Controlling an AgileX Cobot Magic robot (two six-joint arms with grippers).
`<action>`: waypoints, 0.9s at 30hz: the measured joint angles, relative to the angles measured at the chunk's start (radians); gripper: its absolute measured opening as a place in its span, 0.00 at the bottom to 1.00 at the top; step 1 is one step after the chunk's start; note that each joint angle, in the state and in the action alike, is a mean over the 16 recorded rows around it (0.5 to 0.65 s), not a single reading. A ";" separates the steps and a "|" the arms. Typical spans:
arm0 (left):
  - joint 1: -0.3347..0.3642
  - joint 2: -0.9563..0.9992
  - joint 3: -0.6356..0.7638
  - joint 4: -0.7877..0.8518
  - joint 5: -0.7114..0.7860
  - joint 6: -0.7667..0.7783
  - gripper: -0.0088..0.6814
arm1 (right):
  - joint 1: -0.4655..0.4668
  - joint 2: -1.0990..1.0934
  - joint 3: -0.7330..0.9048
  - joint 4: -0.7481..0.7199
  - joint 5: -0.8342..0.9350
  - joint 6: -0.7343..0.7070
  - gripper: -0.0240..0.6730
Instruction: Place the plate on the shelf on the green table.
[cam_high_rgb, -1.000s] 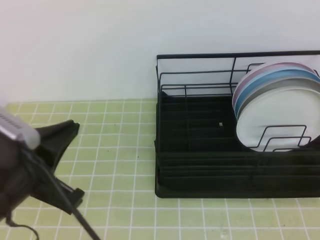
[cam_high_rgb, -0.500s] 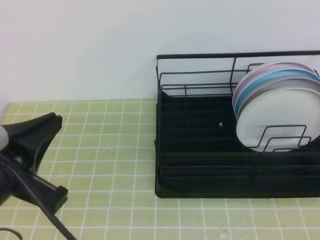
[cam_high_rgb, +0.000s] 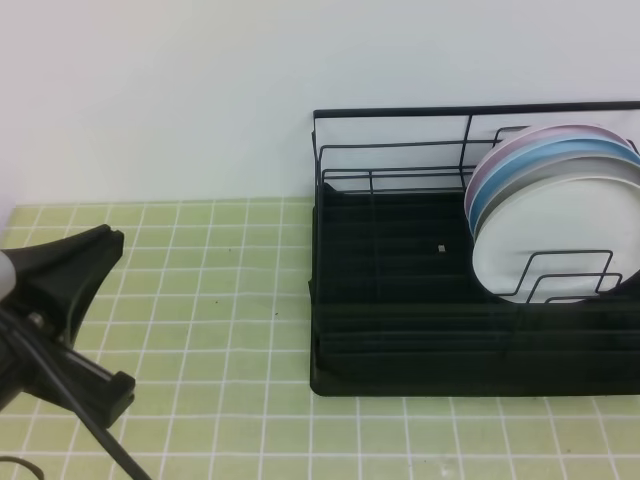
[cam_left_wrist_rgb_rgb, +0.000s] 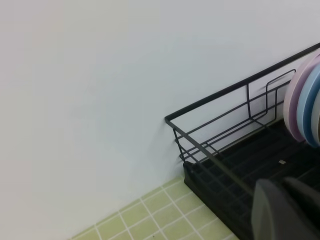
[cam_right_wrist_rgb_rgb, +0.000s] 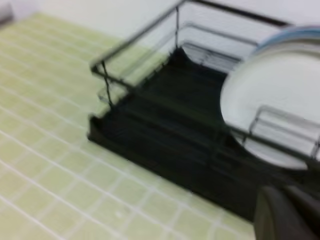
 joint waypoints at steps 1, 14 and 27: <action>0.000 0.000 0.000 0.000 0.000 0.000 0.01 | 0.000 -0.006 0.012 -0.010 -0.001 0.005 0.03; 0.000 0.000 0.000 0.000 0.000 0.000 0.01 | 0.000 -0.020 0.073 -0.048 0.023 0.029 0.03; 0.000 0.000 0.000 0.000 0.000 0.000 0.01 | 0.000 -0.020 0.073 -0.047 0.033 0.029 0.03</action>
